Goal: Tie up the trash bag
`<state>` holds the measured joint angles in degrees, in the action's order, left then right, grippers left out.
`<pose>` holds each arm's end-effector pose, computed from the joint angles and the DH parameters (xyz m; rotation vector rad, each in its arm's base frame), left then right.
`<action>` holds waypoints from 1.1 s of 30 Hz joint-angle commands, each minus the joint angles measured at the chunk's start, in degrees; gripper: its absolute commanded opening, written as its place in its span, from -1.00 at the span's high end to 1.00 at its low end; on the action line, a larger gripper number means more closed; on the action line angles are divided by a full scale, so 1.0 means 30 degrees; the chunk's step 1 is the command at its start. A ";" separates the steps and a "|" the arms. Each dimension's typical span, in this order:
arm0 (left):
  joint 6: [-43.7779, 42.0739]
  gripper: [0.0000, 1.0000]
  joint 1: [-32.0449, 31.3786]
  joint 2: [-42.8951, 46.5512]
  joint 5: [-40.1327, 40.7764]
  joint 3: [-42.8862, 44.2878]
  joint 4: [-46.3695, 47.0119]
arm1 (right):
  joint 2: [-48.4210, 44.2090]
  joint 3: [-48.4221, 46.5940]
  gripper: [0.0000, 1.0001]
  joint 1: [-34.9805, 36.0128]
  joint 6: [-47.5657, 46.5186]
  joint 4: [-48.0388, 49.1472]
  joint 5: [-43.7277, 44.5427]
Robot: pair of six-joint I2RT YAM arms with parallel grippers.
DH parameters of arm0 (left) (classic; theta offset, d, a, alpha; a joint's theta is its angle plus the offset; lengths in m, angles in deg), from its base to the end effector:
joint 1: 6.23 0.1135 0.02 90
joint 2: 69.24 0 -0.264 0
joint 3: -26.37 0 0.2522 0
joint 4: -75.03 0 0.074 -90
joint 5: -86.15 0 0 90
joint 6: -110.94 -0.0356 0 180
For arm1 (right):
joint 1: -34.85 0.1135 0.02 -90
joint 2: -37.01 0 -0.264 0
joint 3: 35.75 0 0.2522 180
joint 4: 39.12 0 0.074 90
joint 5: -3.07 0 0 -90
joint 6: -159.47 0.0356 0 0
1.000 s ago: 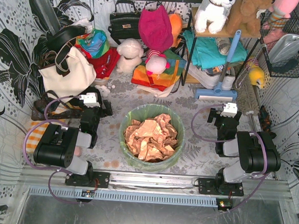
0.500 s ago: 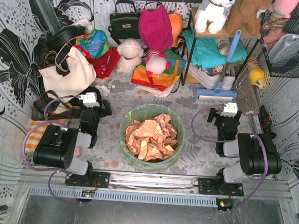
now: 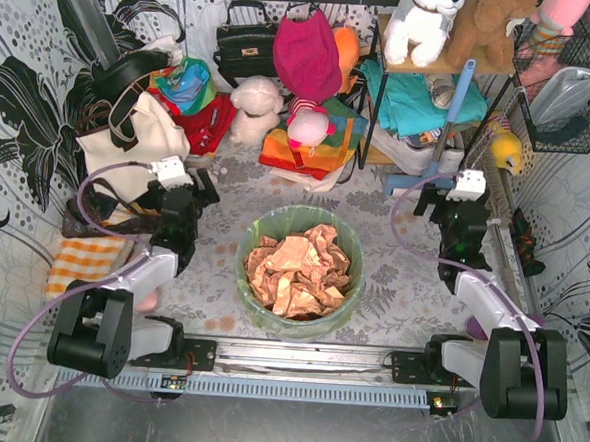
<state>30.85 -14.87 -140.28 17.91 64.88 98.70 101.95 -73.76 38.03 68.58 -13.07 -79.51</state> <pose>0.2518 -0.0249 0.2111 -0.2972 1.6892 0.0875 0.2422 0.0089 0.2367 0.0448 1.5858 -0.0715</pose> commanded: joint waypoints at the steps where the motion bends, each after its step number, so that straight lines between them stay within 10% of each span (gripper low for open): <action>1: 0.2803 -0.96 -0.0107 0.1431 0.1110 0.2500 -0.6288 | -0.0883 -0.2961 -0.93 -0.0064 0.2128 -0.7634 -0.1097; 20: 0.7847 -1.00 -0.0326 0.7049 -0.3621 1.2872 -2.3645 | -0.0979 -1.4769 -0.87 -0.0064 0.2937 -2.5128 -0.7296; 33: 0.5909 -0.92 -0.0370 0.5911 -1.2206 1.8804 -3.4805 | -0.0943 -1.9188 -0.70 0.0006 0.4911 -3.0954 -1.3187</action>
<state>50.90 -15.64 -122.78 -6.94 119.70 4.98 99.61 -128.01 38.03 80.67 -99.43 -113.04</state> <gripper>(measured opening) 0.971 0.861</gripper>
